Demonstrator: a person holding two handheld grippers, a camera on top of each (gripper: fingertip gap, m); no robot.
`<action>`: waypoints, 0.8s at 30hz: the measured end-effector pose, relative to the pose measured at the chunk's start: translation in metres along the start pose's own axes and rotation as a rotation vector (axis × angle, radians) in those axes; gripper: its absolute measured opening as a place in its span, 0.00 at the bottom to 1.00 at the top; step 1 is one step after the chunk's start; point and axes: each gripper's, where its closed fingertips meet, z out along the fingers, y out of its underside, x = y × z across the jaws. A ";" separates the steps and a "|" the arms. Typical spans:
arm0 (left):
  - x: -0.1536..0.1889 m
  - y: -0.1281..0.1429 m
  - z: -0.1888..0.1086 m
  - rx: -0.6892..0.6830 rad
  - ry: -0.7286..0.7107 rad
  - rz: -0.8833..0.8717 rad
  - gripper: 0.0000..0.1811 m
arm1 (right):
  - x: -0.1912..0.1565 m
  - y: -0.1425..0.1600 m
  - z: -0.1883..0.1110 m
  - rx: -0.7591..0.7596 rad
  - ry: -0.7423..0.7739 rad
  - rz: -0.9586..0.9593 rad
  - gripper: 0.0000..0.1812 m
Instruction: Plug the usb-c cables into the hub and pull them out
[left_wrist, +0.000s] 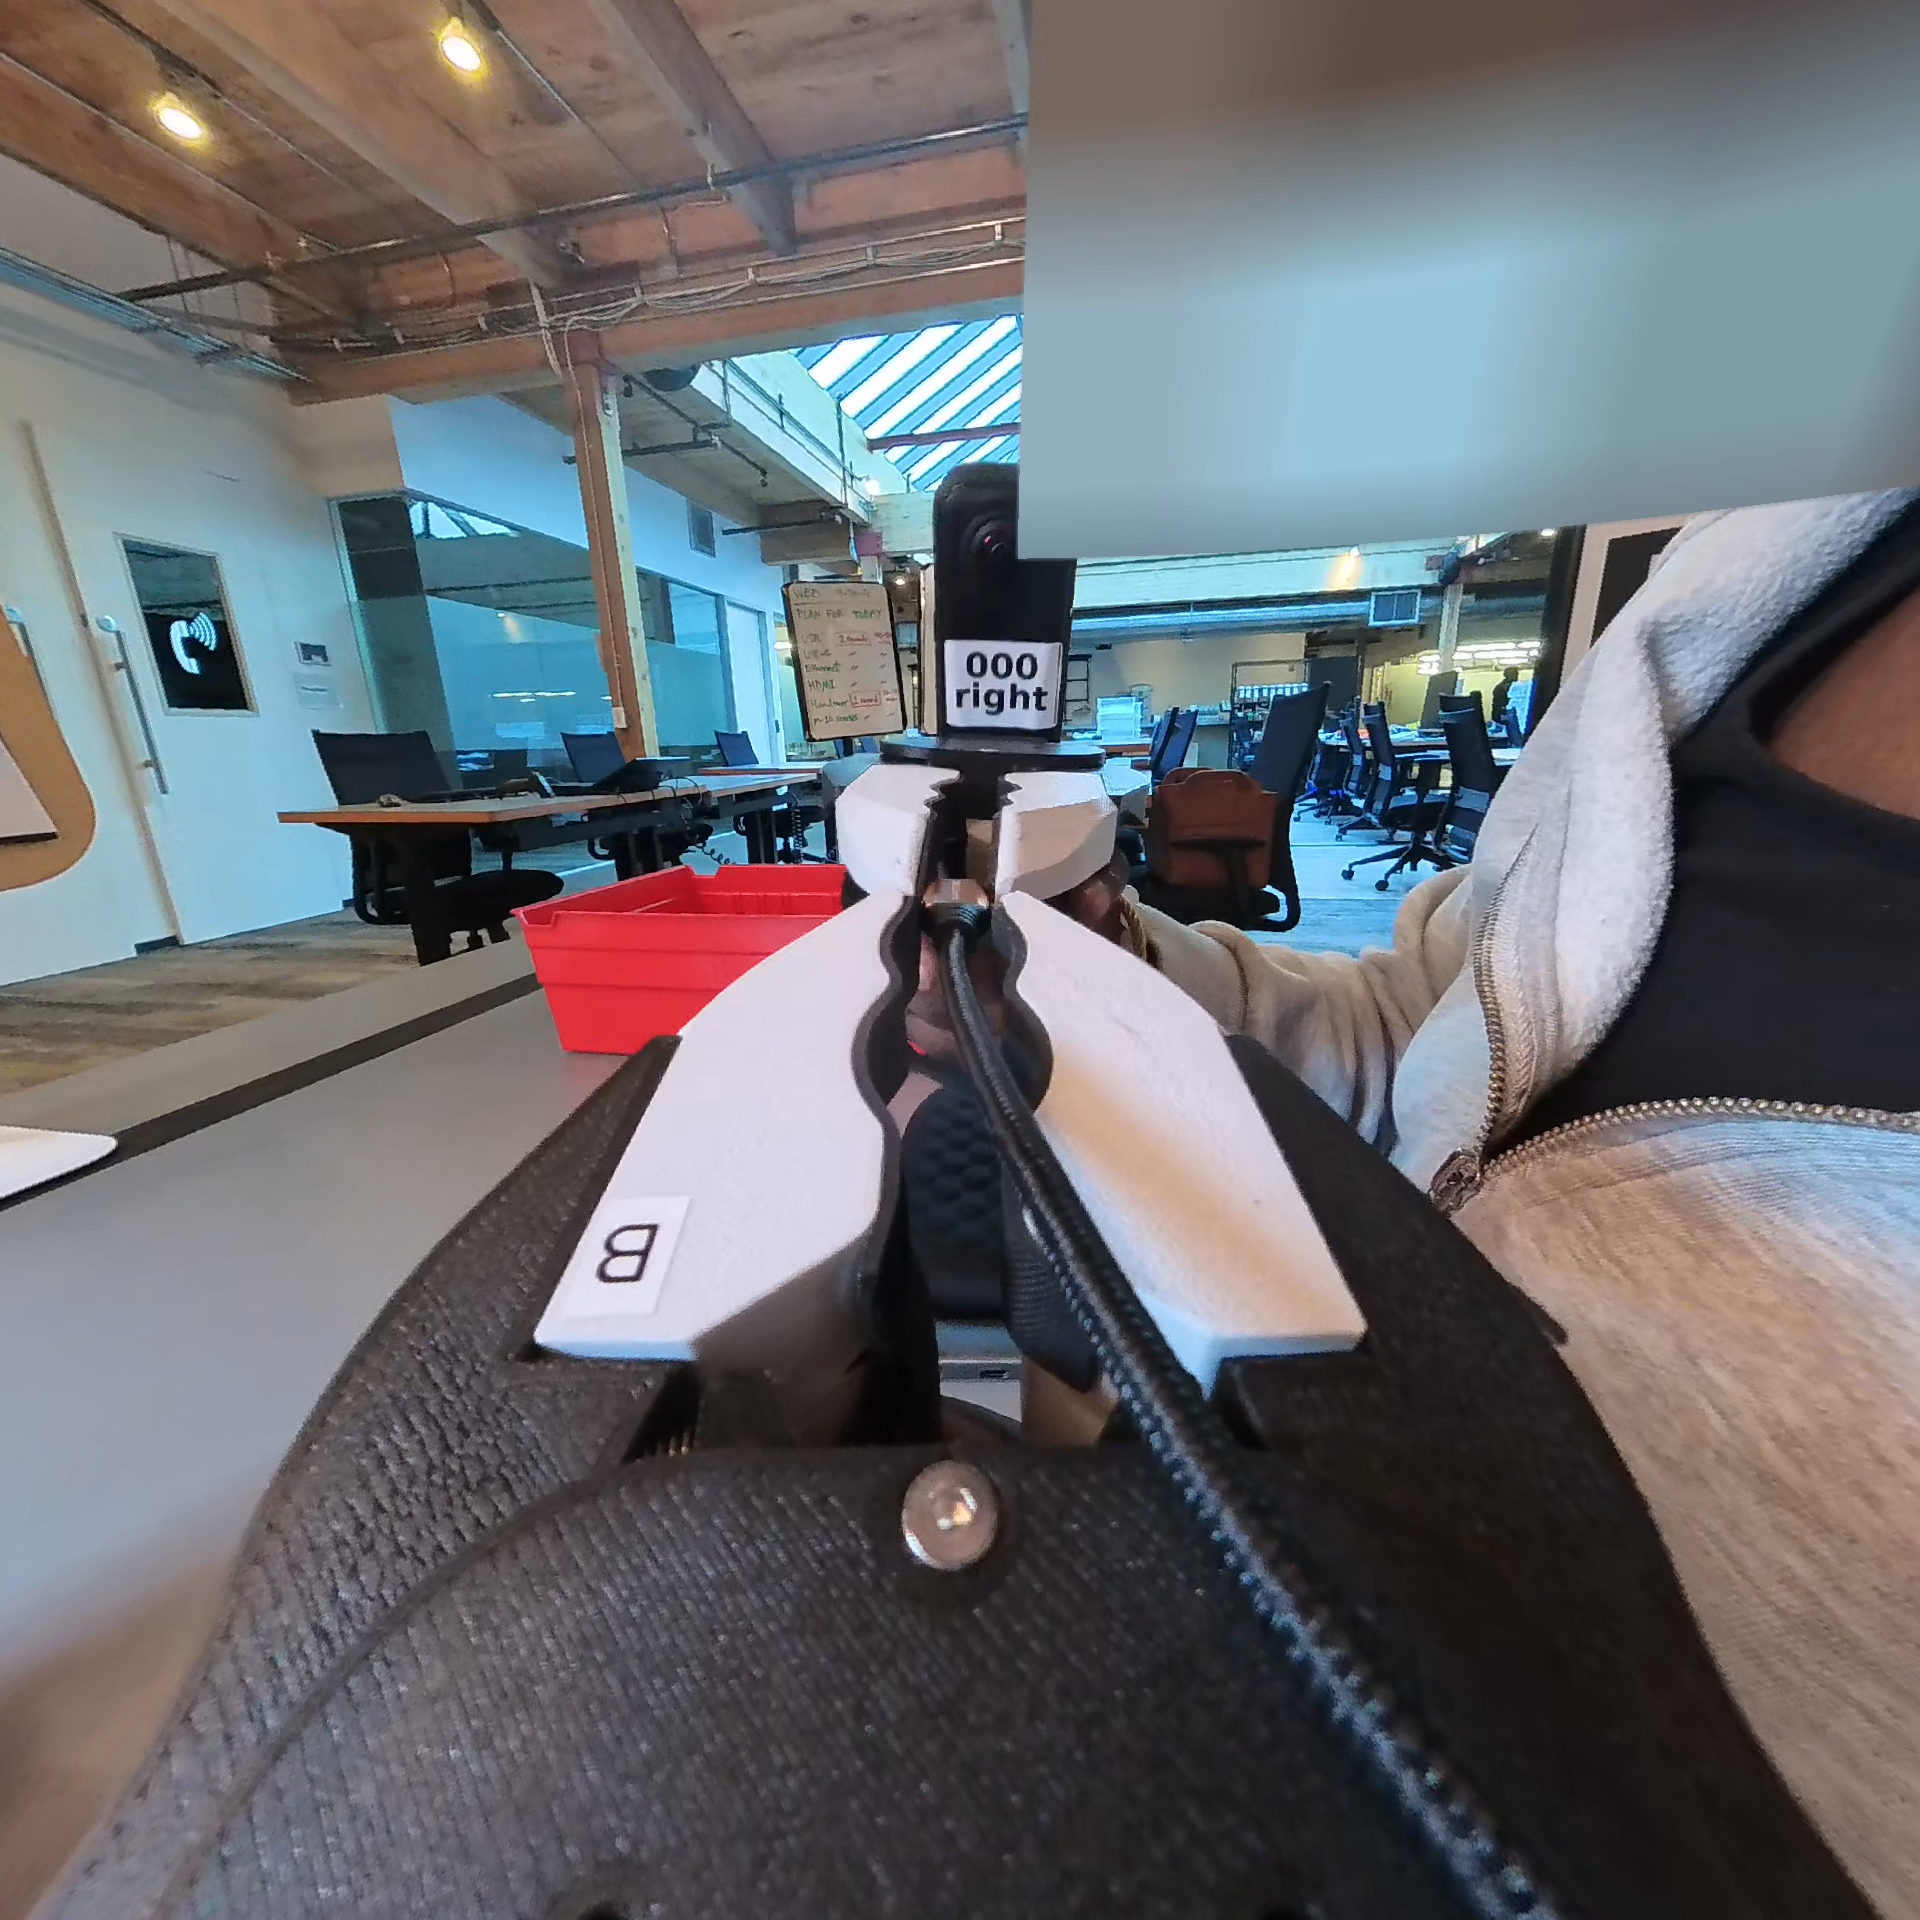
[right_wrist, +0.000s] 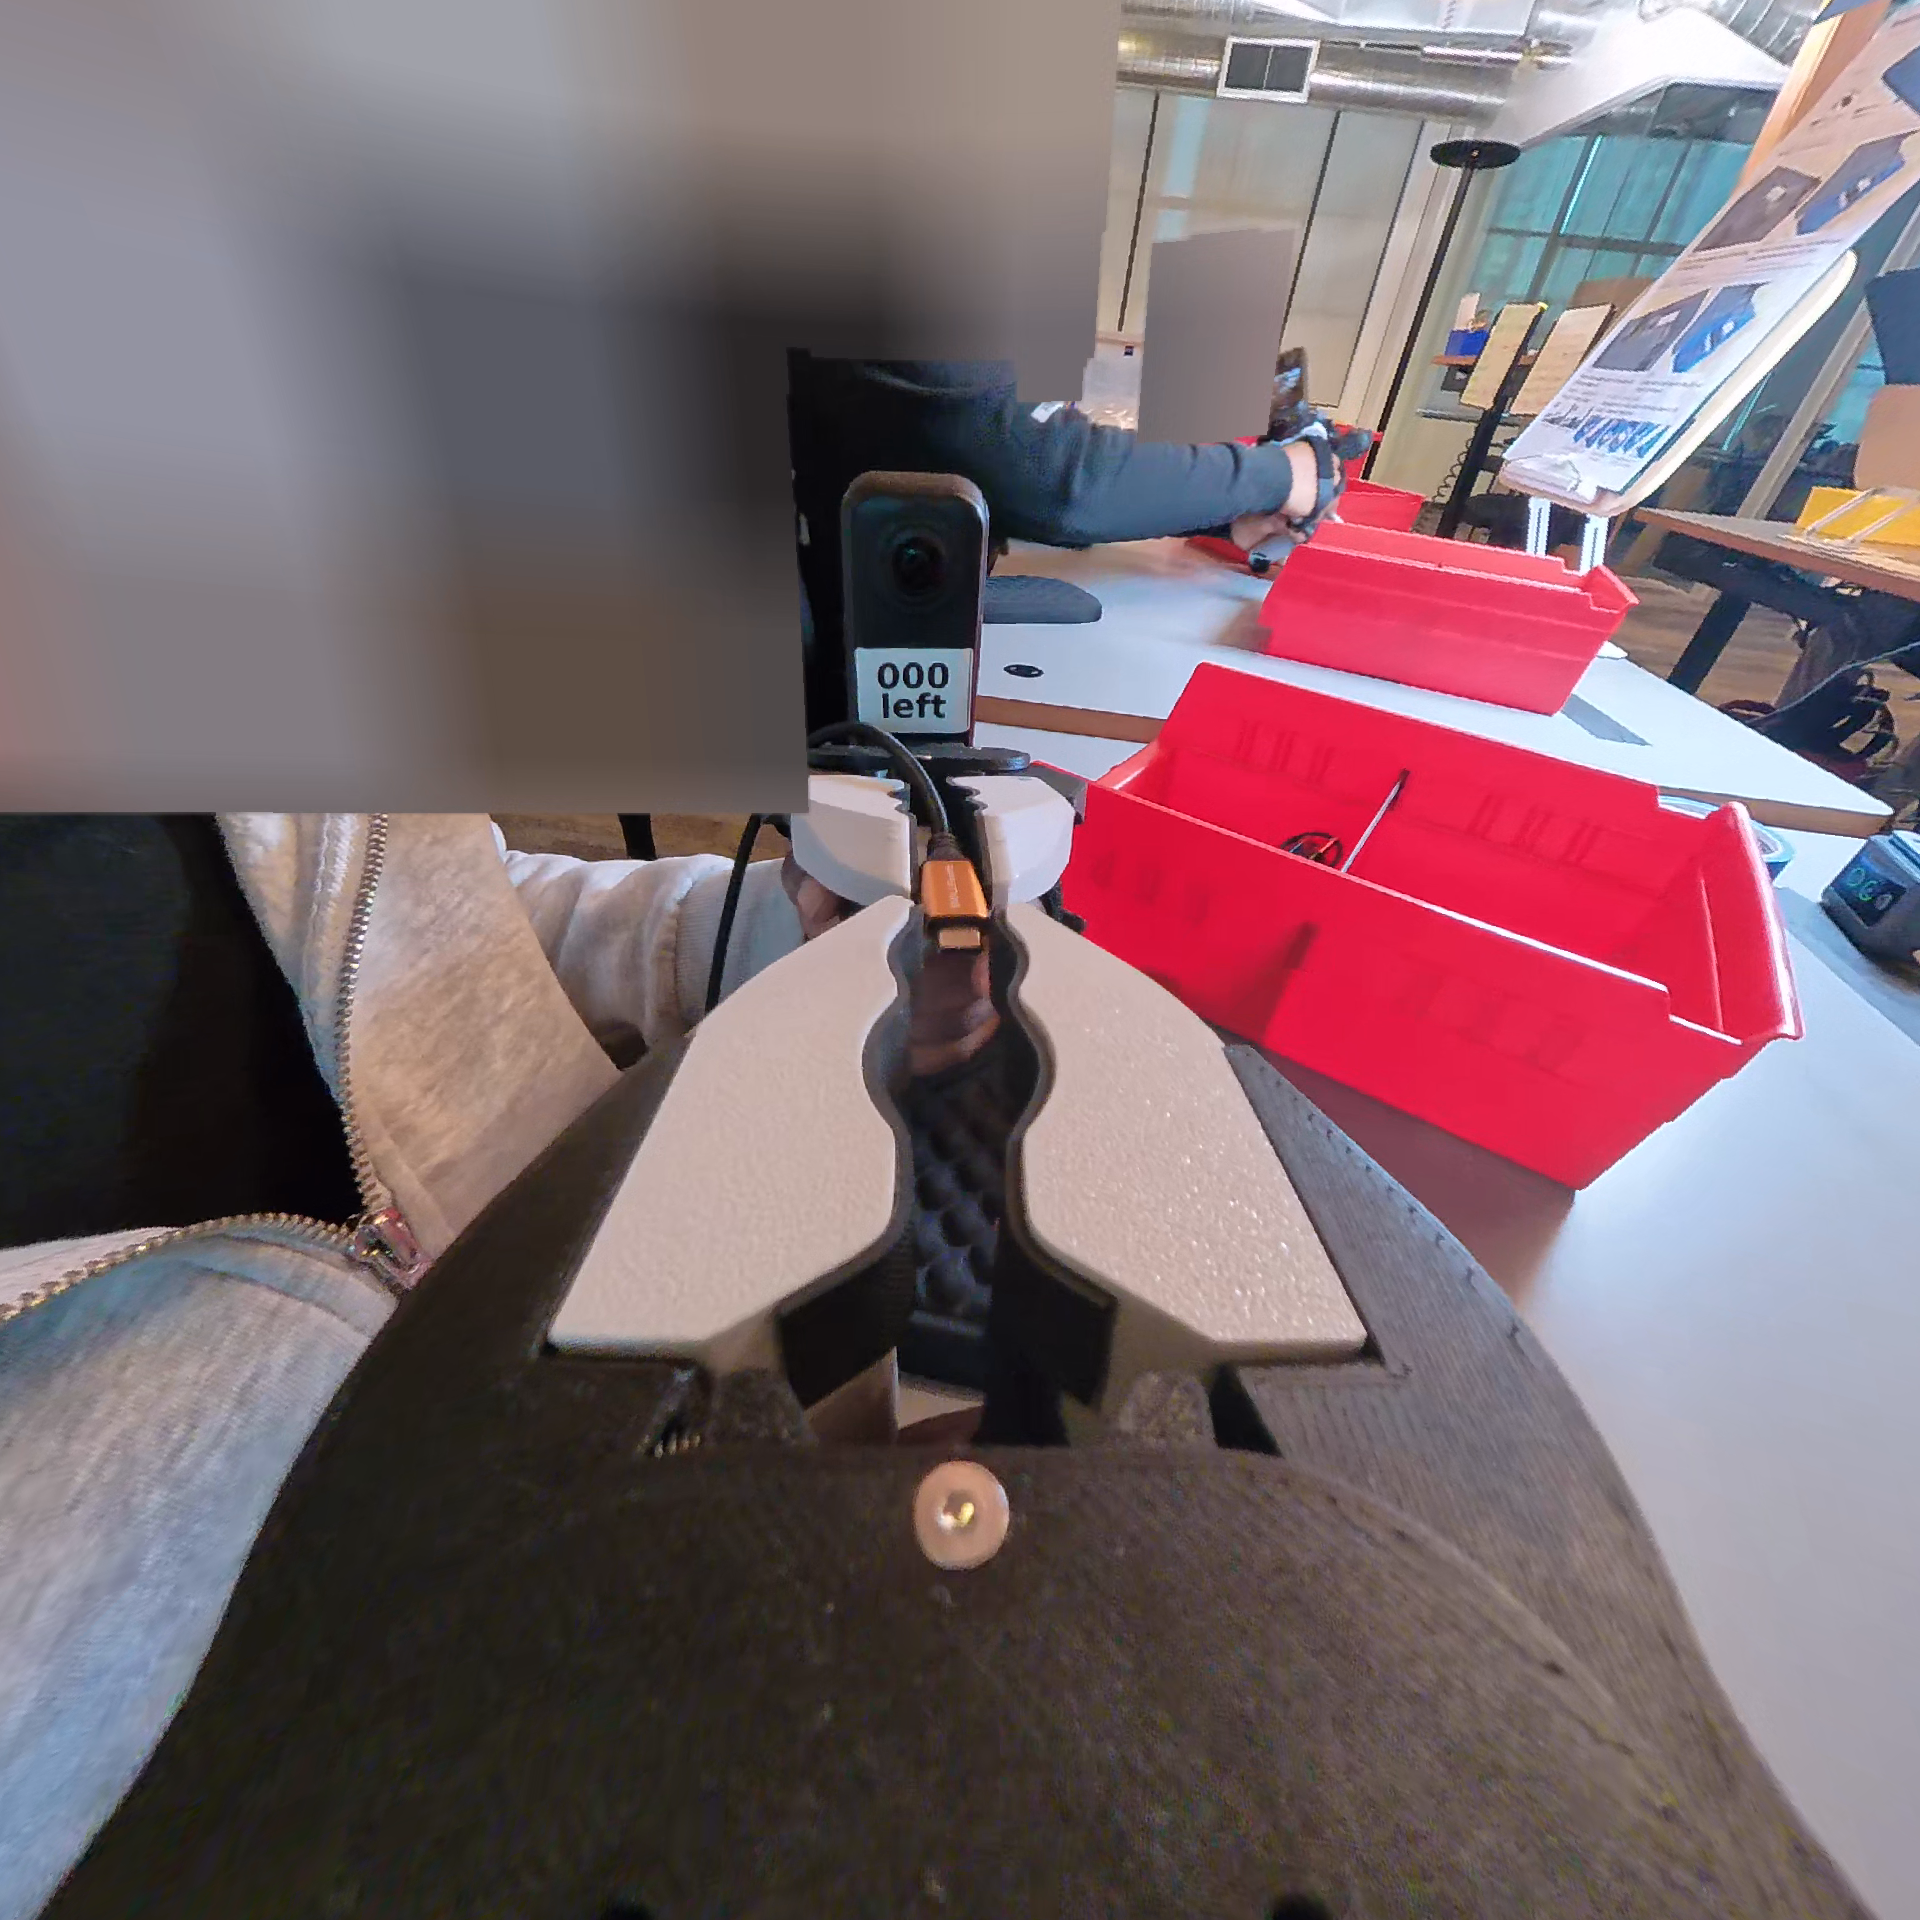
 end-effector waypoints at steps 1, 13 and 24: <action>0.000 0.000 0.000 0.001 0.001 0.002 0.07 | 0.000 0.000 0.000 0.001 -0.004 0.004 0.06; 0.000 0.003 0.002 -0.024 -0.010 0.016 0.07 | 0.000 0.002 0.003 -0.006 -0.006 0.032 0.06; -0.014 0.012 -0.003 -0.083 -0.105 0.070 0.07 | 0.028 0.065 -0.043 -0.324 0.150 0.536 0.33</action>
